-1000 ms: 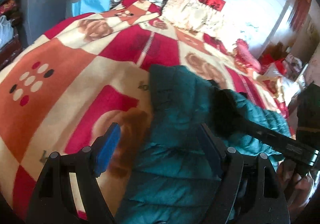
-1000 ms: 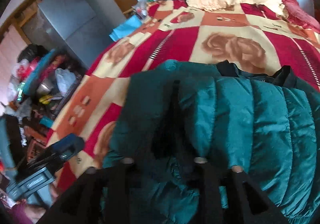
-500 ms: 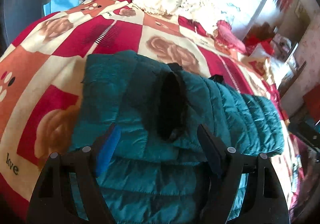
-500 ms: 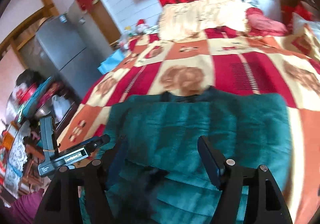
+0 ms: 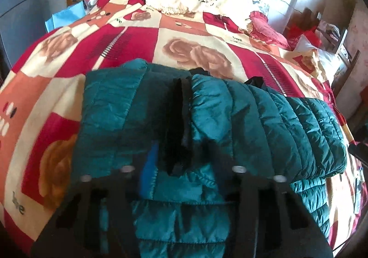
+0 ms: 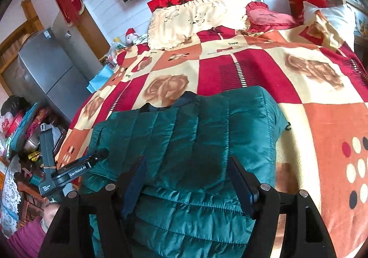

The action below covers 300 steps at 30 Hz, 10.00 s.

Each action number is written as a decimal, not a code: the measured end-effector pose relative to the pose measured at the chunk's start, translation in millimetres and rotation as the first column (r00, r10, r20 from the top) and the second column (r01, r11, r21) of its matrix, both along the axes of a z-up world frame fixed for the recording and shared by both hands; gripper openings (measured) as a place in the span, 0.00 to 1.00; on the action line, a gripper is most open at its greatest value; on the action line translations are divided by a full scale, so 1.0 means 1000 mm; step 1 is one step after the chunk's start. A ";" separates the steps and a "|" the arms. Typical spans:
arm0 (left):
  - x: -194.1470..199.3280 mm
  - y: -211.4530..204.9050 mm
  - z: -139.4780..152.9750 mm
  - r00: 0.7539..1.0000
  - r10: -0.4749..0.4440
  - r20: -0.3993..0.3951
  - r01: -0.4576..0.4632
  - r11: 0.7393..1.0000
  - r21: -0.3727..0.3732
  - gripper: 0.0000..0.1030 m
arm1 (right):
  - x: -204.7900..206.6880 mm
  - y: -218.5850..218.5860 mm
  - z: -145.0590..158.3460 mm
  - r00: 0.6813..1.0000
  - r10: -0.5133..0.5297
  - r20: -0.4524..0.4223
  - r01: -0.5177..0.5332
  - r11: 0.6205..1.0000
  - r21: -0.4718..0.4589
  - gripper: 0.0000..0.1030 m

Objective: Fold large clothes

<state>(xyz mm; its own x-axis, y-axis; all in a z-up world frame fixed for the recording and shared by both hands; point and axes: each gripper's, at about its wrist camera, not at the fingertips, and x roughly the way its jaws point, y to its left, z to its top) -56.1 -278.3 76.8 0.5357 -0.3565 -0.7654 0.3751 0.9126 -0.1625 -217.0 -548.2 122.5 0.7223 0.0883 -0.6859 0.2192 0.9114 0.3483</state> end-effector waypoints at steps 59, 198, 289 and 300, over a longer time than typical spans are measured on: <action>0.014 0.100 0.015 0.994 0.058 -0.087 -0.067 0.993 -0.096 0.54 | 0.094 0.064 -0.079 0.972 -0.025 -0.234 -0.042 0.960 -0.278 0.67; -0.204 0.241 -0.059 0.973 0.015 -0.229 -0.004 0.999 0.046 0.85 | -0.235 0.079 -0.111 0.959 0.049 -0.280 -0.034 0.998 0.057 0.87; -0.138 0.195 0.084 0.994 -0.111 0.018 0.113 0.977 -0.183 0.13 | -0.181 0.058 0.020 0.988 0.078 0.136 -0.087 0.994 0.065 0.26; -0.056 0.162 0.091 1.000 -0.009 0.017 0.012 0.983 -0.183 0.13 | -0.094 0.015 0.039 0.990 -0.024 0.140 0.019 0.999 0.038 0.26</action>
<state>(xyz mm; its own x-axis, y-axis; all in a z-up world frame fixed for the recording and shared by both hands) -111.8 -116.8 167.6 0.5430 -0.4956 -0.6778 0.3883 0.8639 -0.3207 -310.9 -533.5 161.9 0.8132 0.0951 -0.5741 0.1852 0.8930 0.4102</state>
